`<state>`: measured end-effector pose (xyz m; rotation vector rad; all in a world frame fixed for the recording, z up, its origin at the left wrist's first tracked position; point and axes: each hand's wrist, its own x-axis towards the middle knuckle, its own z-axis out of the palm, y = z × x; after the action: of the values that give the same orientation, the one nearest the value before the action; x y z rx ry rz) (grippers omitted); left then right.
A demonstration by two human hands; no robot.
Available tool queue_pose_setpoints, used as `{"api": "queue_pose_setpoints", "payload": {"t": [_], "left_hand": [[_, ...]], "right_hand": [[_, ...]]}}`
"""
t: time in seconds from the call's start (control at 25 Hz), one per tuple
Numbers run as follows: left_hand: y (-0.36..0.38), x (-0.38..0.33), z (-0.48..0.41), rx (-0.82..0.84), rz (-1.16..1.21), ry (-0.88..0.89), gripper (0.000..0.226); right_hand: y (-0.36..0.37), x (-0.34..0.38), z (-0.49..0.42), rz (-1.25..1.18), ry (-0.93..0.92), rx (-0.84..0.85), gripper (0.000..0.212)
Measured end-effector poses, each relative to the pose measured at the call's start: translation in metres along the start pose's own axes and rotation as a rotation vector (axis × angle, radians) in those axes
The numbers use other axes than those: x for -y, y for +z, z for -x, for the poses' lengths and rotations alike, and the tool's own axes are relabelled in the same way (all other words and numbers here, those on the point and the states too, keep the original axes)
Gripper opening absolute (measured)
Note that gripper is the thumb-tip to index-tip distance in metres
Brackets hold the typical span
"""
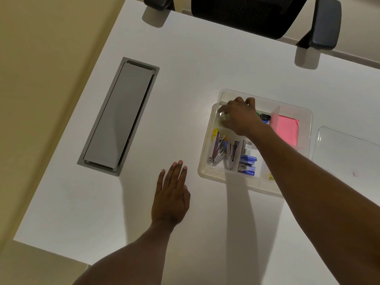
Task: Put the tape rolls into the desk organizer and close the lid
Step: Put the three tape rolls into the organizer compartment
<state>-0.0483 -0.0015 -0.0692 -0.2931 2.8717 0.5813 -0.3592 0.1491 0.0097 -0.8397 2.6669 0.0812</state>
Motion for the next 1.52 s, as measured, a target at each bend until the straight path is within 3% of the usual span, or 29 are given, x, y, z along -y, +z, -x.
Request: {"api": "queue_pose_setpoints", "payload": {"t": [0.12,0.24,0.44,0.72,1.0,1.16,1.52], "left_hand": [[0.0,-0.001,-0.001,-0.006,0.001,0.005,0.06],[-0.001,-0.001,0.0,-0.008,0.004,0.006,0.059],[-0.001,-0.001,0.0,-0.012,-0.001,0.007,0.06],[0.001,0.0,0.0,-0.007,-0.008,0.001,0.059],[0.001,0.0,0.0,-0.016,-0.018,0.003,0.059],[0.002,0.001,0.0,-0.014,-0.024,0.011,0.059],[0.004,0.002,0.0,-0.022,-0.013,0.011,0.059]], "right_hand": [[-0.013,-0.01,0.004,-0.065,0.014,0.064,0.057],[-0.02,-0.018,0.005,0.04,0.0,0.136,0.063],[-0.007,-0.019,0.002,0.133,-0.018,0.04,0.045],[0.0,-0.015,0.002,0.237,0.003,-0.144,0.041],[0.009,-0.018,0.008,0.184,-0.004,-0.118,0.053],[0.006,-0.015,0.007,0.191,0.034,-0.166,0.04],[0.006,-0.01,0.016,0.177,0.026,-0.242,0.036]]}}
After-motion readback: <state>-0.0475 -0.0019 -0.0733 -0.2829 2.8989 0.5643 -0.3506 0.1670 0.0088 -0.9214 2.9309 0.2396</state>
